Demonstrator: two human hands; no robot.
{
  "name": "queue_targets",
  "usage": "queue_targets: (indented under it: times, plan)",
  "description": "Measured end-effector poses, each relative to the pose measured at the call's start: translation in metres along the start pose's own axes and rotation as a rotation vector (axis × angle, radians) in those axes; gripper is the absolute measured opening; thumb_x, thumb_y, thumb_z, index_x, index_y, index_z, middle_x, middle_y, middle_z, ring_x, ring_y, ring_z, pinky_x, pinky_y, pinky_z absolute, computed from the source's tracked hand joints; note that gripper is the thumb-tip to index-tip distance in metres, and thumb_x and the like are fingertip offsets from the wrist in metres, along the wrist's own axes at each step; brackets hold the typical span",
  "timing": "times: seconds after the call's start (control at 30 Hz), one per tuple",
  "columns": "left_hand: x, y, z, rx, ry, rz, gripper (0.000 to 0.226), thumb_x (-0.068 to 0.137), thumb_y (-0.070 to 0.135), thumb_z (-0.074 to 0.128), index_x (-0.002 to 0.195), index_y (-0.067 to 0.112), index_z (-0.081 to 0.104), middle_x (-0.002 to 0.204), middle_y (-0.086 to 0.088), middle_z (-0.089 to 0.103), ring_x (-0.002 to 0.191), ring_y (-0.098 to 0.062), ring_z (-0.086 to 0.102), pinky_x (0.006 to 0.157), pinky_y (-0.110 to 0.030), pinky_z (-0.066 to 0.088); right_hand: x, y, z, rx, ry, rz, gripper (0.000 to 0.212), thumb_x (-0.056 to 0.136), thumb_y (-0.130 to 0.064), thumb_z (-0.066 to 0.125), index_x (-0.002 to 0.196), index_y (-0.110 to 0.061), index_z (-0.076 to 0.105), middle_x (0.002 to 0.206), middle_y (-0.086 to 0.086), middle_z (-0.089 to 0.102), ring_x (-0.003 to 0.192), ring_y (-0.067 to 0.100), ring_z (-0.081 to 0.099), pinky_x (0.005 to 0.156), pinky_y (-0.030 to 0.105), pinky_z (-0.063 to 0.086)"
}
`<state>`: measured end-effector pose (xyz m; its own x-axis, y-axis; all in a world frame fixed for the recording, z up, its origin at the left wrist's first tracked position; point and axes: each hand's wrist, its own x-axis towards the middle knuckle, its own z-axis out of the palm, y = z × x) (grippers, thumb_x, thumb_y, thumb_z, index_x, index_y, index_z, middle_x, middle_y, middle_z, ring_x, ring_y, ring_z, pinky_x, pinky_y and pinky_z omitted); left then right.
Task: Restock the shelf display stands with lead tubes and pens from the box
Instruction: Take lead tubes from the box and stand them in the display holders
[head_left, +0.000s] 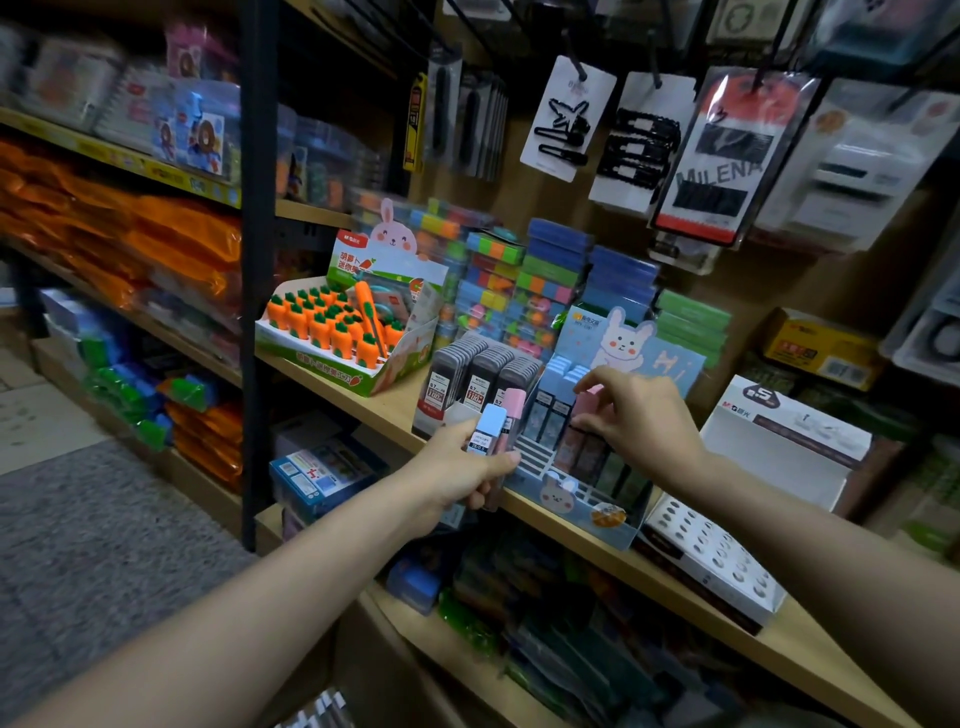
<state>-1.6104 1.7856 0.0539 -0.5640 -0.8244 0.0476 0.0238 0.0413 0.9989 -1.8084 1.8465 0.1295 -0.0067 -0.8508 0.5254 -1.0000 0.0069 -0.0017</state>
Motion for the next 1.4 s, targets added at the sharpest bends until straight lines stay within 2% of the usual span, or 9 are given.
queue_targets:
  times: [0.2,0.3,0.47,0.63,0.77,0.9,1.07,1.2,1.4]
  plan:
    - [-0.002,-0.003,0.002,-0.001,0.011,0.006,0.009,0.088,0.017,0.069,0.087,0.019,0.061,0.065,0.004,0.053,0.055,-0.008,0.047,0.044,-0.019,0.04,0.0,0.003,0.011,-0.142,0.034,-0.018,0.036,0.082,-0.043,0.072,0.113,-0.027,0.061,0.098,-0.002,0.071,0.098,0.022,0.06,0.084,0.036,0.035]
    - [-0.004,-0.002,0.005,-0.015,0.031,0.02,0.011,0.087,0.017,0.071,0.085,0.019,0.06,0.063,0.005,0.052,0.054,-0.008,0.046,0.044,-0.018,0.039,0.0,0.004,0.006,-0.139,0.012,-0.034,0.038,0.08,-0.041,0.074,0.114,-0.026,0.064,0.101,-0.003,0.071,0.099,0.02,0.062,0.088,0.038,0.042]
    - [-0.006,0.002,0.008,0.035,0.063,0.087,0.011,0.085,0.022,0.073,0.087,0.023,0.062,0.066,0.009,0.059,0.057,-0.005,0.053,0.044,-0.017,0.042,-0.007,-0.01,-0.009,0.357,0.225,0.06,0.029,0.082,-0.03,0.075,0.109,-0.019,0.069,0.099,-0.006,0.069,0.077,0.004,0.063,0.072,0.014,0.046]
    - [-0.006,0.005,0.015,0.038,0.046,0.178,0.016,0.083,0.017,0.075,0.088,0.027,0.062,0.055,0.014,0.06,0.047,0.0,0.052,0.041,-0.016,0.037,-0.011,-0.041,-0.009,0.721,-0.084,0.244,0.037,0.084,-0.033,0.073,0.116,-0.022,0.061,0.083,-0.001,0.07,0.068,0.008,0.07,0.062,0.021,0.057]
    - [-0.007,0.005,0.019,-0.018,-0.032,0.166,0.025,0.082,0.02,0.076,0.103,0.027,0.063,0.069,0.012,0.065,0.057,-0.003,0.059,0.045,-0.018,0.042,-0.007,-0.039,-0.013,0.618,-0.133,0.223,0.029,0.08,-0.022,0.078,0.104,-0.025,0.061,0.083,0.0,0.071,0.077,0.015,0.071,0.075,0.035,0.06]
    - [-0.002,0.005,0.008,-0.065,-0.091,0.021,0.036,0.091,0.029,0.065,0.124,0.025,0.052,0.101,0.007,0.065,0.092,-0.01,0.062,0.072,-0.026,0.05,-0.001,-0.011,-0.035,0.479,-0.009,0.188,0.028,0.079,-0.024,0.079,0.1,-0.027,0.06,0.079,-0.01,0.069,0.07,-0.004,0.067,0.064,0.014,0.054]
    - [0.001,0.005,0.011,-0.194,-0.071,-0.045,0.021,0.101,0.003,0.039,0.114,0.014,0.052,0.089,-0.003,0.054,0.071,-0.011,0.051,0.055,-0.021,0.046,-0.014,0.009,-0.037,0.181,-0.049,0.054,0.028,0.082,-0.025,0.077,0.103,-0.026,0.058,0.088,-0.007,0.072,0.077,0.001,0.066,0.07,0.023,0.056]
    - [0.002,0.002,0.014,-0.151,-0.024,-0.024,0.026,0.1,0.0,0.037,0.111,0.018,0.052,0.09,-0.005,0.051,0.075,-0.012,0.05,0.063,-0.021,0.05,-0.019,0.01,-0.024,0.139,-0.033,0.058,0.028,0.085,-0.025,0.074,0.106,-0.021,0.056,0.095,0.0,0.071,0.086,0.015,0.067,0.075,0.038,0.058]
    - [0.003,-0.006,0.007,-0.122,0.039,-0.008,0.024,0.1,0.002,0.042,0.116,0.018,0.051,0.091,-0.004,0.06,0.078,-0.01,0.057,0.067,-0.022,0.052,-0.019,0.009,-0.017,0.083,0.004,0.021,0.027,0.086,-0.026,0.072,0.105,-0.017,0.055,0.094,0.003,0.069,0.085,0.018,0.064,0.079,0.04,0.053]
